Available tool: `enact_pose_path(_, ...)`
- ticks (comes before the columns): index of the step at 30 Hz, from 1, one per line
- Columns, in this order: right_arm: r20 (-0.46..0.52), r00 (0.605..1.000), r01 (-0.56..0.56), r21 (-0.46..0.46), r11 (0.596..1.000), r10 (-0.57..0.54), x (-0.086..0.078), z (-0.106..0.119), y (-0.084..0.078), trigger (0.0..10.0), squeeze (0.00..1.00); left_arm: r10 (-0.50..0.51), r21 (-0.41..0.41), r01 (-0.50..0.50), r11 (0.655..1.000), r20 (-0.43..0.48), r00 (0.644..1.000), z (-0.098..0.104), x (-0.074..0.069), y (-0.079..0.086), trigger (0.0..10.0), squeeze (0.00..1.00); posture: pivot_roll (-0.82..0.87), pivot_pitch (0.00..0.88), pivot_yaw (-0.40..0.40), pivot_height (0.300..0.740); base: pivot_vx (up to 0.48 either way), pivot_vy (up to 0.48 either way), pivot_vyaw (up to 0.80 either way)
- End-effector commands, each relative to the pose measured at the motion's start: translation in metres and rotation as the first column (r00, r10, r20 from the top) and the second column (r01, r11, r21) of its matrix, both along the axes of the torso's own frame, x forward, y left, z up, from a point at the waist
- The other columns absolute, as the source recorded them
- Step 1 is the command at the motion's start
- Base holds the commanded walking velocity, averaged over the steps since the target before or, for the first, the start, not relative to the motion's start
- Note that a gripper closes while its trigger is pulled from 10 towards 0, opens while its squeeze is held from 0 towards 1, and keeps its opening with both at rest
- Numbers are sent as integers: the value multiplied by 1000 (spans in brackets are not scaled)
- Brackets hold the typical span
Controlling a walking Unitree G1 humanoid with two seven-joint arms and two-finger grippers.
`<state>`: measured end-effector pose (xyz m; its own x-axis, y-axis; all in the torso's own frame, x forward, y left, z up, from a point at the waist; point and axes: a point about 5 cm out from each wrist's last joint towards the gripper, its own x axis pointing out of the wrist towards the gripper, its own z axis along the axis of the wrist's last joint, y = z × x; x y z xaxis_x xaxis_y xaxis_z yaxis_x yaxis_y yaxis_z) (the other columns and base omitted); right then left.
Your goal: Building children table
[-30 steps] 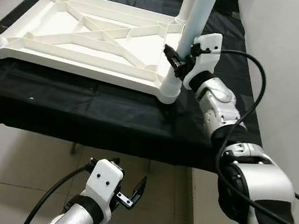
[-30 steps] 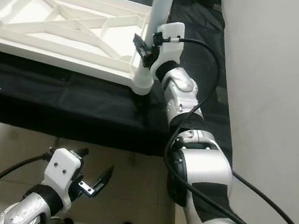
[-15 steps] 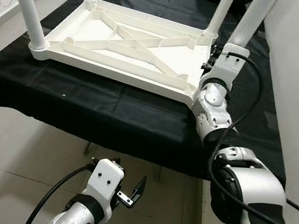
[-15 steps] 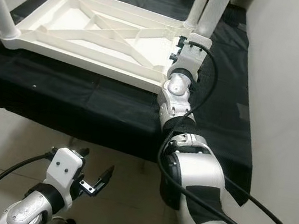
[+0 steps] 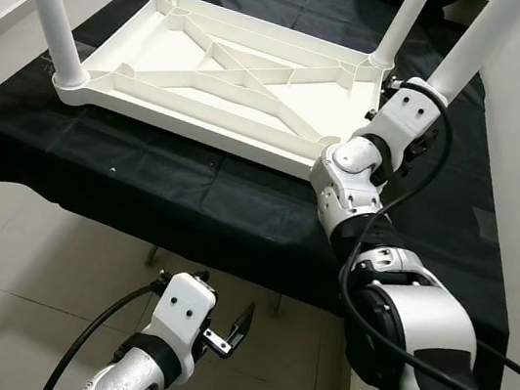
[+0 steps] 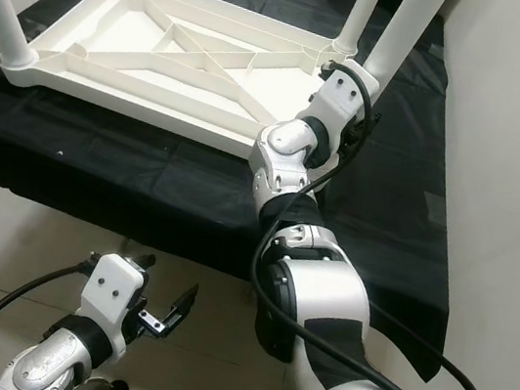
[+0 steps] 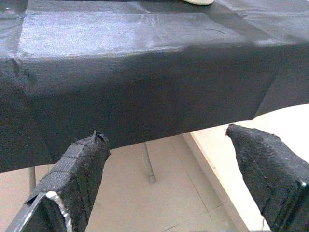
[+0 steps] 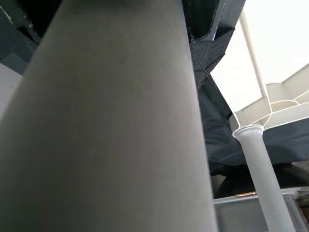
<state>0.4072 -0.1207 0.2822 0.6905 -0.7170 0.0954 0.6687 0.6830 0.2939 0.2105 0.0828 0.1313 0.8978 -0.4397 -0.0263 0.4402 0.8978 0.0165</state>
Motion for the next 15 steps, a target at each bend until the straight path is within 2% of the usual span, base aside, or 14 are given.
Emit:
enact_pose_path(1, -126, 992, 4, 43, 999, 1, 0, -31, -5, 10000, 0, -7, 17, 8, 1000, -25, 1000, -7, -3, -1, 10000, 0, 136, 240, -90, 740, 0, 0, 0)
enact_pose_path(2, -126, 992, 4, 43, 999, 1, 0, -31, -5, 10000, 0, -7, 17, 8, 1000, -25, 1000, -7, -3, -1, 10000, 0, 136, 240, -90, 740, 0, 0, 0)
enact_pose_path(4, -101, 993, -67, 8, 998, 68, 3, -27, -3, 10000, 0, -9, 17, 9, 1000, -26, 1000, -8, -2, -2, 10000, 0, 135, 241, -88, 740, 0, 0, 0)
enact_pose_path(7, -101, 991, -90, -1, 996, 90, 3, -27, -2, 10000, 0, -9, 18, 9, 1000, -27, 1000, -8, -2, -2, 10000, 0, 135, 240, -85, 740, 0, 0, 0)
enact_pose_path(8, -110, 988, -107, -6, 994, 106, 4, -28, -1, 10000, 667, -9, 18, 10, 1000, -27, 1000, -8, -2, -2, 10000, 0, 134, 240, -83, 740, 0, 0, 0)
enact_pose_path(9, -110, 986, -125, -9, 992, 124, 4, -29, 0, 10000, 1000, -10, 19, 10, 1000, -28, 1000, -8, -2, -2, 10000, 0, 134, 241, -83, 740, 0, 0, 0)
enact_pose_path(13, -109, 985, -138, -25, 990, 135, 4, -30, 0, 10000, 1000, -10, 20, 11, 1000, -29, 1000, -8, -1, -2, 10000, 0, 133, 242, -81, 740, 0, 0, 0)
enact_pose_path(14, -101, 983, -157, -44, 987, 152, 5, -29, 0, 10000, 776, -11, 20, 11, 1000, -29, 1000, -8, -1, -1, 10000, 0, 132, 241, -79, 740, 0, 0, 0)
enact_pose_path(15, -101, 983, -157, -44, 987, 152, 5, -29, 0, 10000, 776, -11, 20, 11, 1000, -29, 1000, -8, -1, -1, 10000, 0, 132, 241, -79, 740, 0, 0, 0)
